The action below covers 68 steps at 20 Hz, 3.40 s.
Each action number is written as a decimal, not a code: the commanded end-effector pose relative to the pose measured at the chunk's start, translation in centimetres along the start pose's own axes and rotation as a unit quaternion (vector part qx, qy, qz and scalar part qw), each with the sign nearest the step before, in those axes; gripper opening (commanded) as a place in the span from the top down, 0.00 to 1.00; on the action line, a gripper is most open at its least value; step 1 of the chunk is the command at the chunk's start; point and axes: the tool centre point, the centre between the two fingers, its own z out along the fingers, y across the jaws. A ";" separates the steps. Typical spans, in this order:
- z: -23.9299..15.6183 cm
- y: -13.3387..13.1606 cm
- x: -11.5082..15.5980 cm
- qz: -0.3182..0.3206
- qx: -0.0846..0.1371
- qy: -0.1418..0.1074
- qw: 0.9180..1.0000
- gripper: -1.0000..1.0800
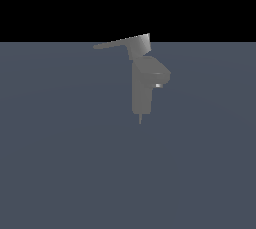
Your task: Turn on the faucet by rotating a designated handle.
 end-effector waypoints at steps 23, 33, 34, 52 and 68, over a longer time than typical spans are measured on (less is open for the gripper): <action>8.2 -7.6 8.2 0.257 -0.036 -0.035 0.965 1.00; 12.0 -9.0 12.5 0.364 -0.052 -0.049 0.929 1.00; 12.4 -9.1 13.0 0.375 -0.053 -0.051 0.924 1.00; 19.8 -8.4 21.2 0.557 -0.083 -0.075 0.823 1.00; 21.0 -7.8 22.5 0.586 -0.086 -0.079 0.802 1.00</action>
